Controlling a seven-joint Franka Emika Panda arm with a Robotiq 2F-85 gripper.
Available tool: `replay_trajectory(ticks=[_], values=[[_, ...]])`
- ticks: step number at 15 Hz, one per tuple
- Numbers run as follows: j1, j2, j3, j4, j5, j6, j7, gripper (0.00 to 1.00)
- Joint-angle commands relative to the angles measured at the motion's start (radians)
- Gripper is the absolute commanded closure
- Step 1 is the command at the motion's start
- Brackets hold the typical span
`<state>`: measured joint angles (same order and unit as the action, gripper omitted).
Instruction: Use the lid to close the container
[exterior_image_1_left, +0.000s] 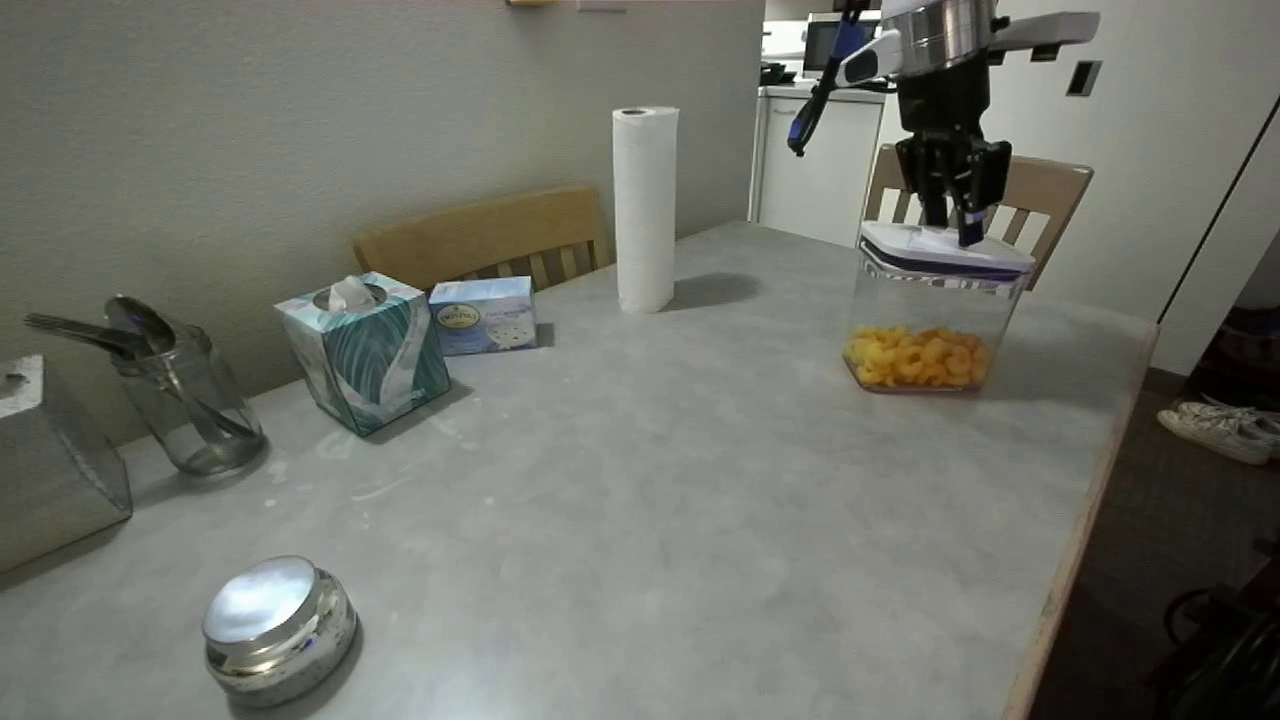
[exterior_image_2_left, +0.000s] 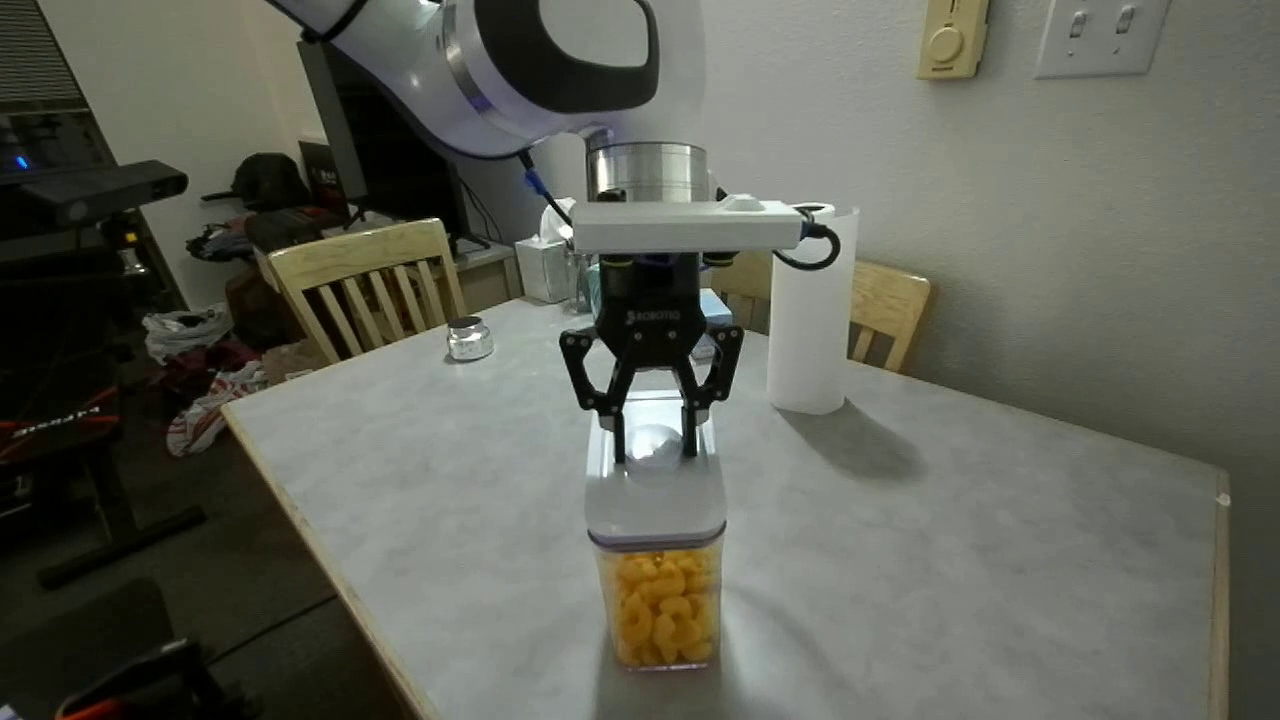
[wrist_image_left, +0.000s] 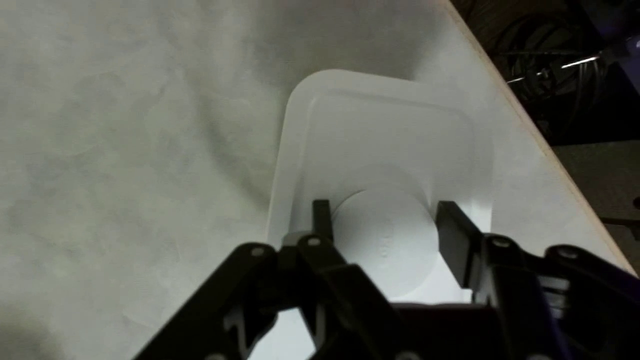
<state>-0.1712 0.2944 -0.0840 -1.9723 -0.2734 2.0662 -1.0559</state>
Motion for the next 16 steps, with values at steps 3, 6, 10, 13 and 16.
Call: replay_trajectory(ticks=[3,6,10,13,16], values=[[0.03,0.111,0.033,0.048,-0.012,-0.068,-0.068,0.71],[0.053,0.147,0.045,0.094,-0.038,-0.131,-0.079,0.71],[0.071,0.186,0.048,0.147,-0.077,-0.179,-0.059,0.71],[0.075,0.198,0.048,0.167,-0.087,-0.198,-0.04,0.71],[0.076,0.193,0.046,0.167,-0.082,-0.192,-0.003,0.71]])
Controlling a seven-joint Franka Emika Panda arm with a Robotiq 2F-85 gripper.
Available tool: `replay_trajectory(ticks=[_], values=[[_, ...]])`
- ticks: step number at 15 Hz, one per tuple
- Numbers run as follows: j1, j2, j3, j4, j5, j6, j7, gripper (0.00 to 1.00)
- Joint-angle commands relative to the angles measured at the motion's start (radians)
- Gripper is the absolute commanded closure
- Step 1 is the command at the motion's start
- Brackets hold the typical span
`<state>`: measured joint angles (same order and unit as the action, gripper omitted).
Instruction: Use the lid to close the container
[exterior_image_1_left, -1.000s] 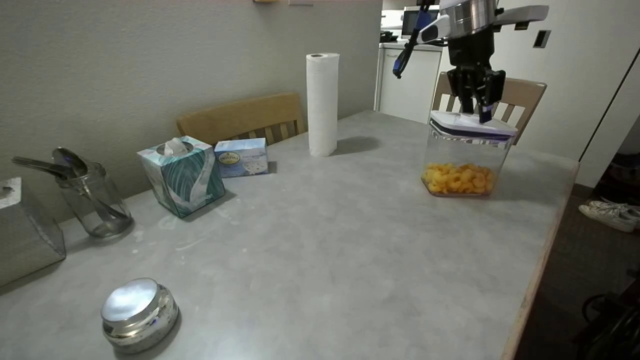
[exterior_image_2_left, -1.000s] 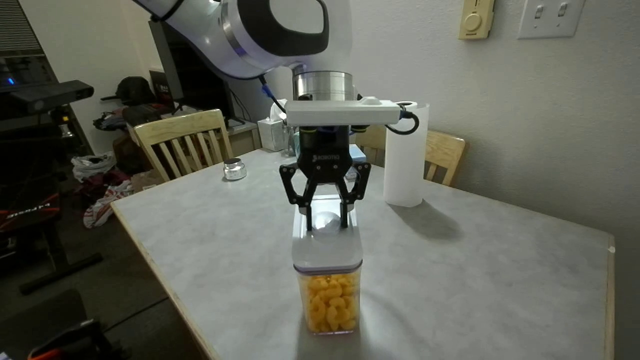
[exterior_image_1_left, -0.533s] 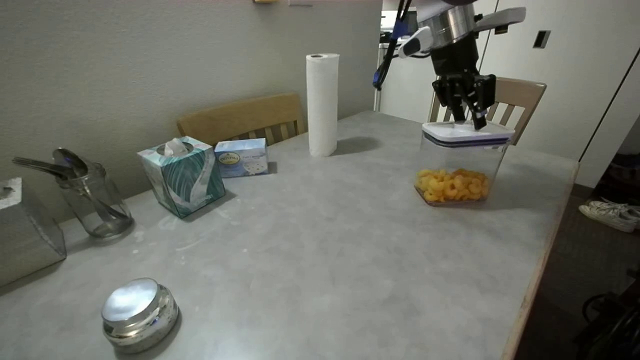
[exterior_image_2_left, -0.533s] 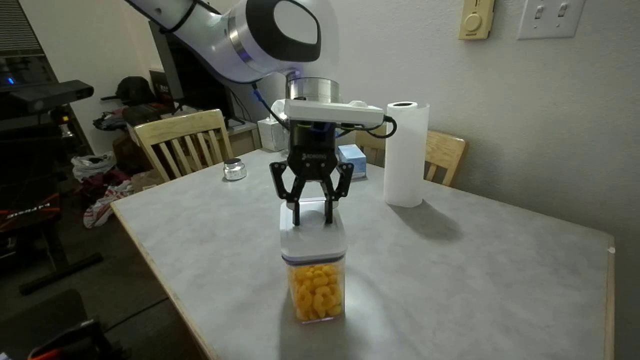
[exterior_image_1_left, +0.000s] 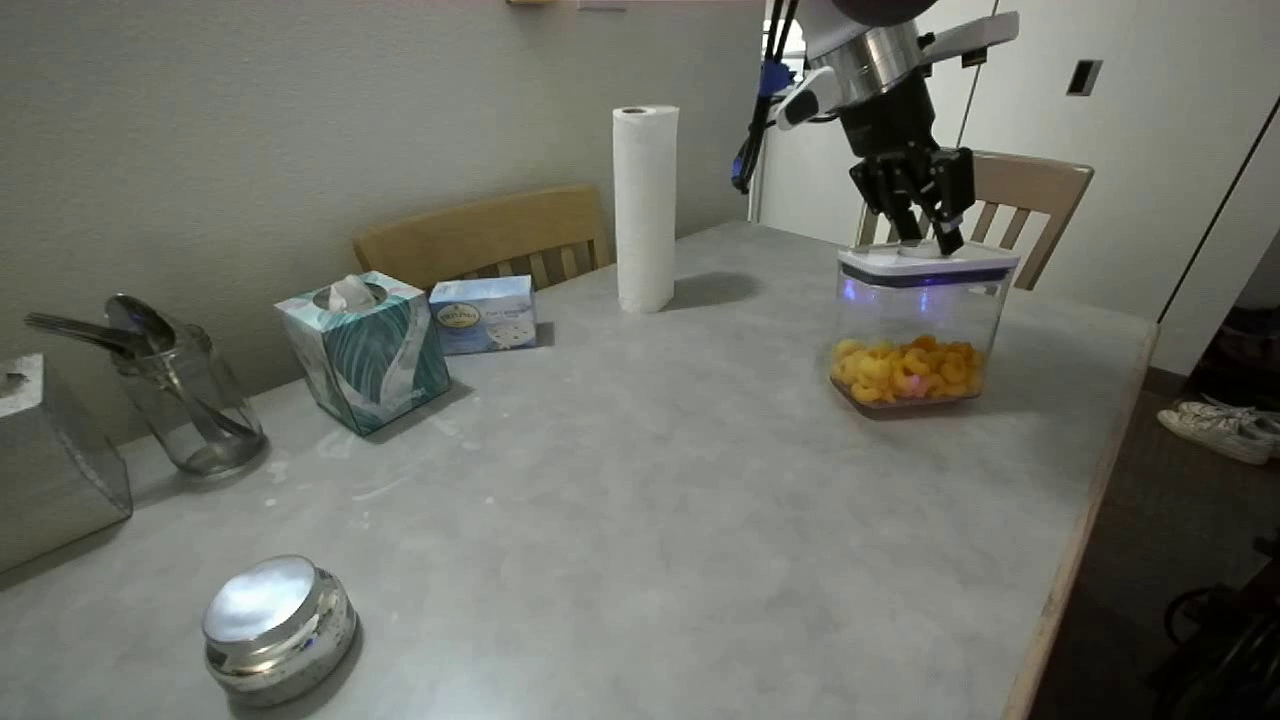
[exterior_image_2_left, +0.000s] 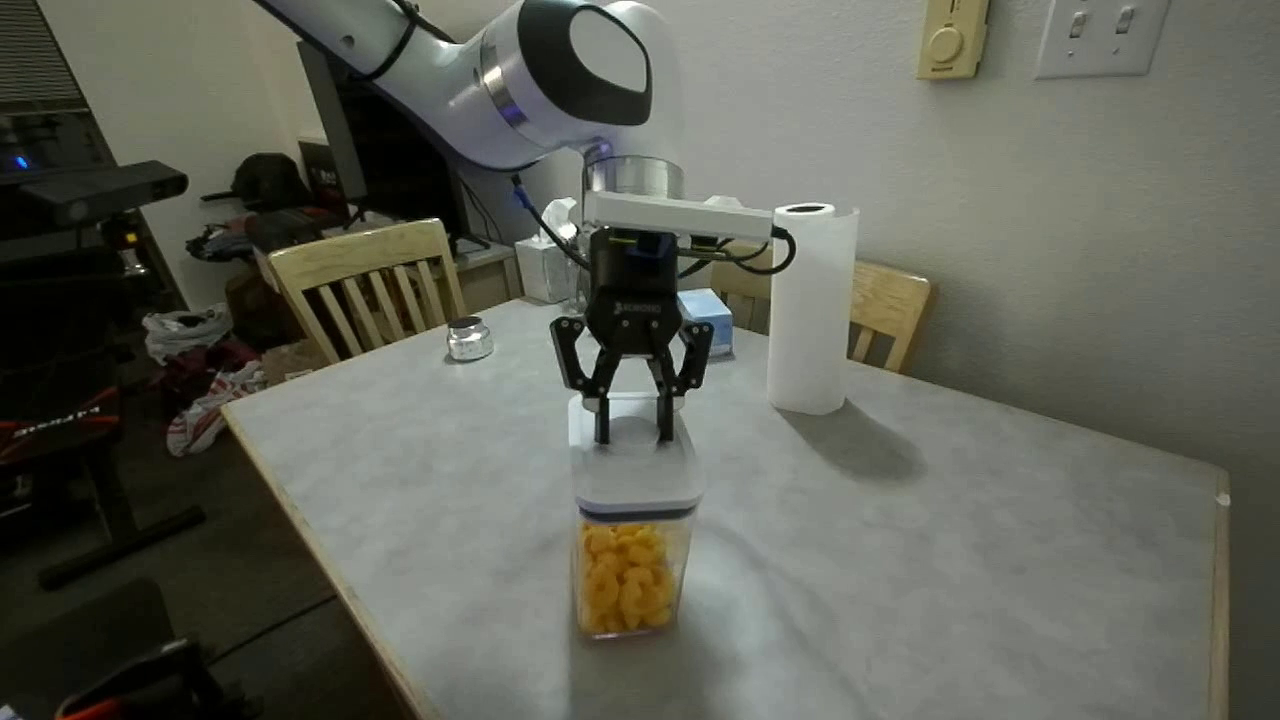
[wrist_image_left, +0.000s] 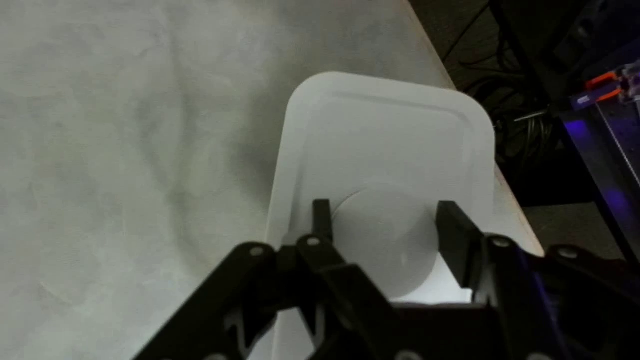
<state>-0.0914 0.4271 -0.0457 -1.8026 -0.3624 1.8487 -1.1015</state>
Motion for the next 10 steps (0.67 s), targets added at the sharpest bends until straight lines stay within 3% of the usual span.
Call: replay_trajectory(ticks=[1,5,10], values=[[-0.004,0.057,0.008,-0.003,0.014,0.029,0.067,0.71],[0.0,0.031,0.018,-0.021,0.061,0.045,0.202,0.71],[0.027,-0.04,0.039,-0.078,0.125,0.124,0.489,0.71]])
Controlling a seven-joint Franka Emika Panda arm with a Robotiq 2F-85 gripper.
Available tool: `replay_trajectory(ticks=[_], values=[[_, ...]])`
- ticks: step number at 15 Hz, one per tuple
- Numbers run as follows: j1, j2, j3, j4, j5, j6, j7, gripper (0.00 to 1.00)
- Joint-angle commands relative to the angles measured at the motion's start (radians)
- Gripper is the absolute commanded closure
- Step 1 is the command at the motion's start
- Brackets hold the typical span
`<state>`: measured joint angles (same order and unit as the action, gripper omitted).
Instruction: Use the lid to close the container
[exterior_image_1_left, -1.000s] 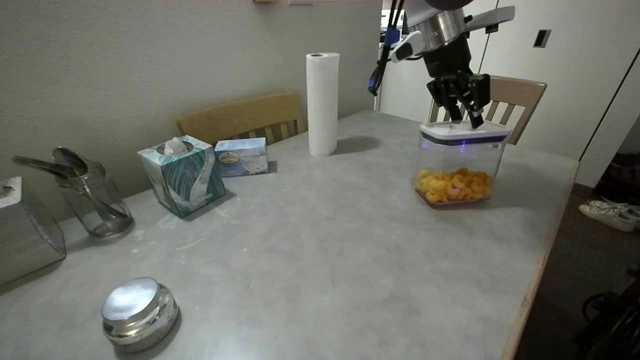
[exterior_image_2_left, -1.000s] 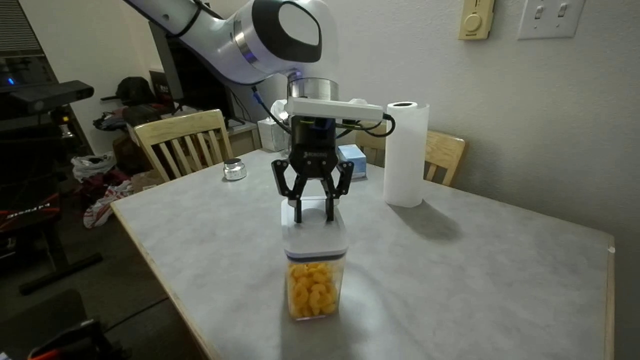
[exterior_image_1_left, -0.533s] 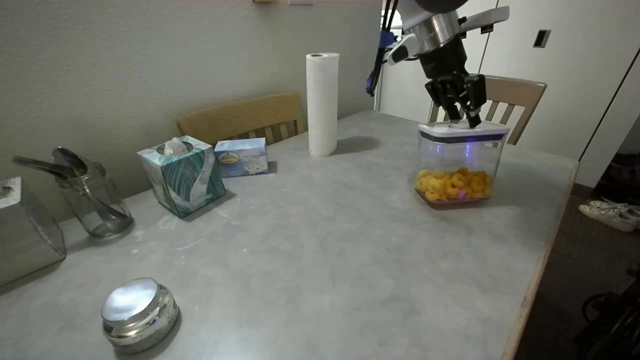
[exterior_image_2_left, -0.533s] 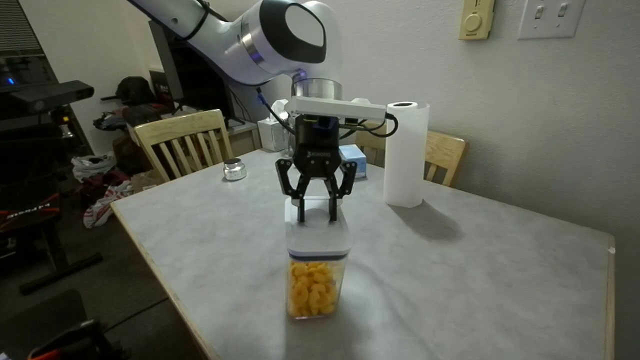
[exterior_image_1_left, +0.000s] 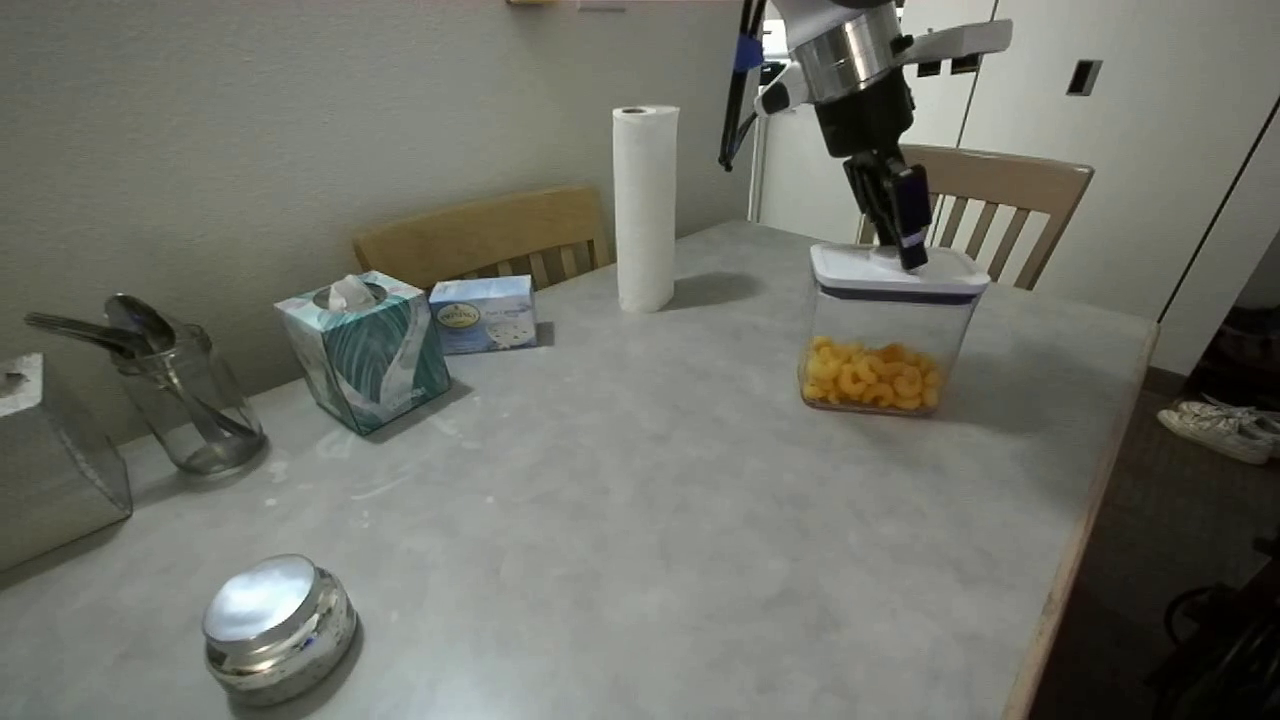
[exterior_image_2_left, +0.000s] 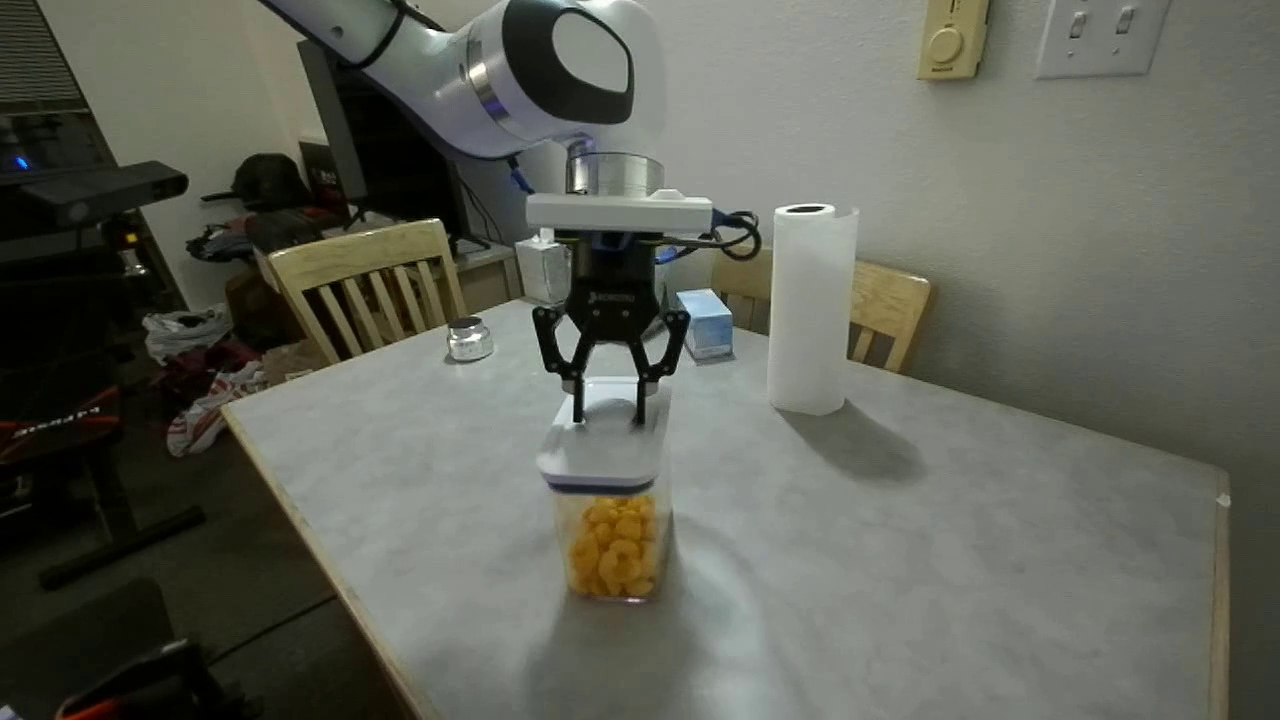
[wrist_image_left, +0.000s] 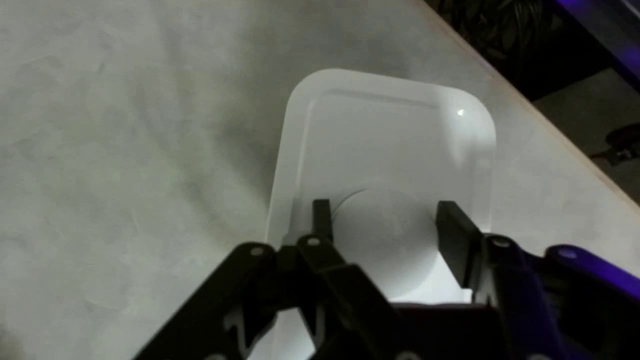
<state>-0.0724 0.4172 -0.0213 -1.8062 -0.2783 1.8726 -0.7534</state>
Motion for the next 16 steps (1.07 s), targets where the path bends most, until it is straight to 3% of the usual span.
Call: replay_trajectory(ticks=[1,5,6,7,10,15,16], values=[[0.017,-0.041,0.015,-0.088,0.037,0.126,0.204,0.71],[0.043,-0.089,0.018,-0.145,0.026,0.218,0.427,0.71],[0.051,-0.099,0.014,-0.158,0.016,0.238,0.474,0.21],[0.056,-0.111,0.012,-0.169,0.013,0.26,0.513,0.19],[0.077,-0.142,-0.001,-0.196,-0.035,0.293,0.633,0.02],[0.099,-0.191,-0.013,-0.217,-0.126,0.288,0.778,0.0],[0.099,-0.199,-0.012,-0.217,-0.136,0.285,0.792,0.07]])
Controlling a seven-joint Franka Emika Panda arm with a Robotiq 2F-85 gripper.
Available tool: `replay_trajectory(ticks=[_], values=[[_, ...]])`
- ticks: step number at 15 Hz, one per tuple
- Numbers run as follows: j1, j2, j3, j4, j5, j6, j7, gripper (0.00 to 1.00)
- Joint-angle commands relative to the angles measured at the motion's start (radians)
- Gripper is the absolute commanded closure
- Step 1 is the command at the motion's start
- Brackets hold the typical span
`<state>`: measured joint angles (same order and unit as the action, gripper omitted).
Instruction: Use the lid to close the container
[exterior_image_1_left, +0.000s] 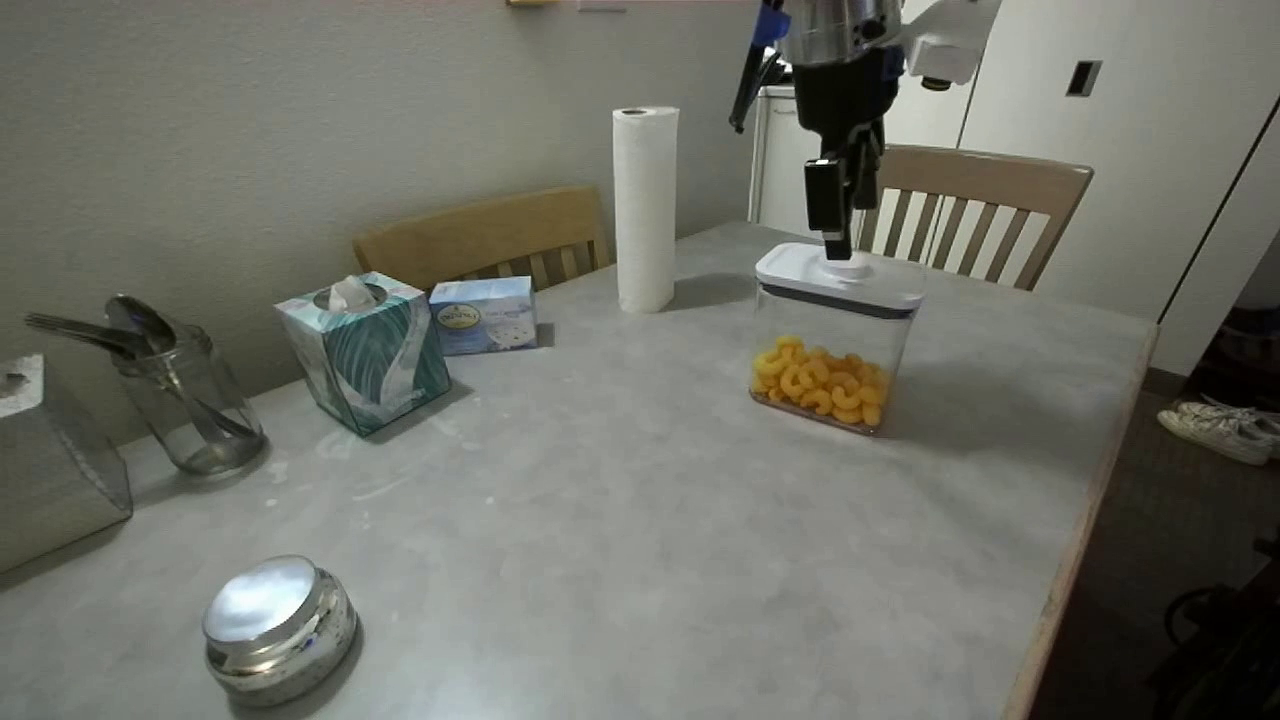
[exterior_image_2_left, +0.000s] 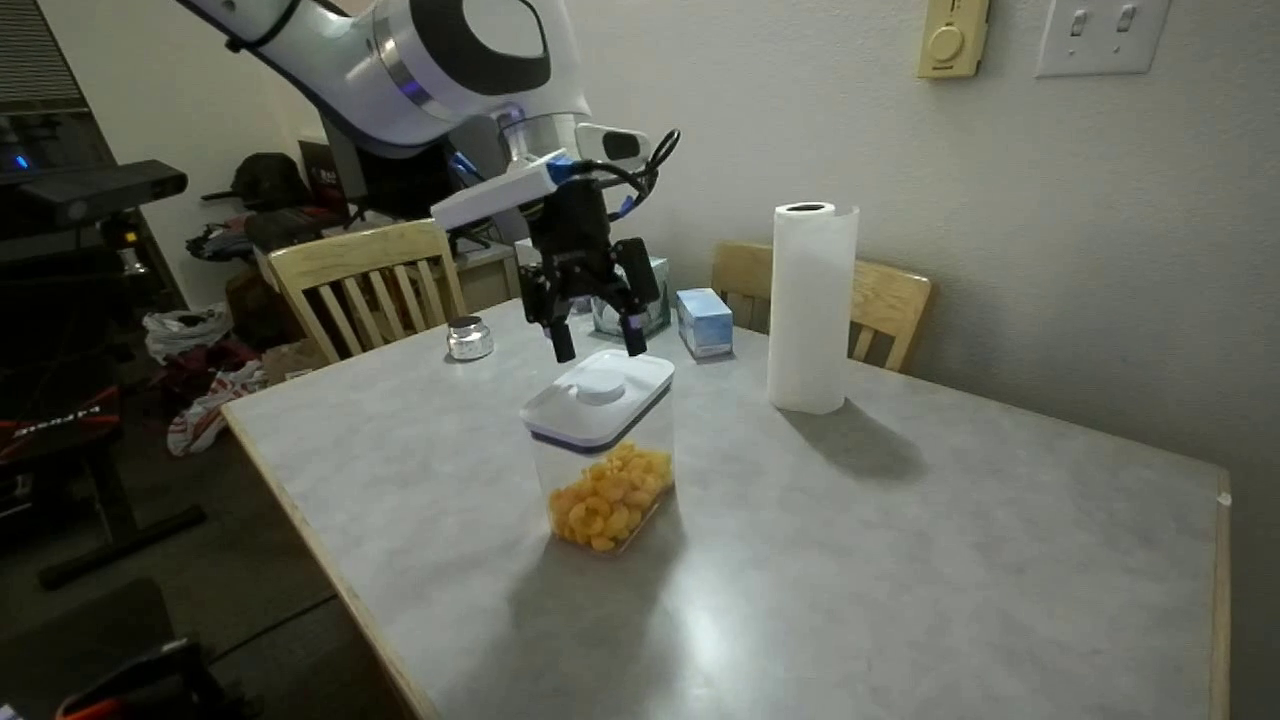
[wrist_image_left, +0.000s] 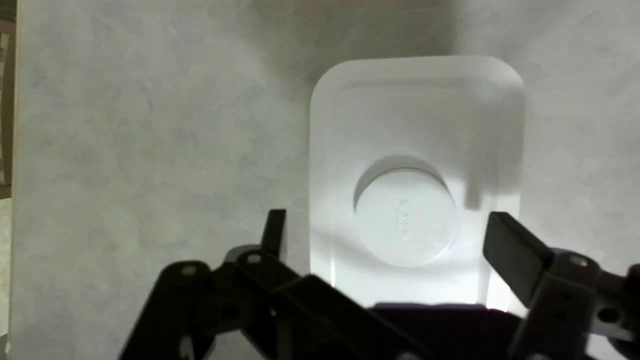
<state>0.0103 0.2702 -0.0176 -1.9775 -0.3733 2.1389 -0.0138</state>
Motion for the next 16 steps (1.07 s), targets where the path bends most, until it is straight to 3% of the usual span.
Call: replay_trajectory(ticks=[1,11,16], values=[[0.015,-0.056,-0.013,-0.047,-0.043,0.025,0.06,0.27],[-0.022,-0.009,0.006,-0.073,0.174,0.212,-0.051,0.97],[-0.016,-0.026,-0.01,-0.092,0.167,0.218,-0.024,1.0]])
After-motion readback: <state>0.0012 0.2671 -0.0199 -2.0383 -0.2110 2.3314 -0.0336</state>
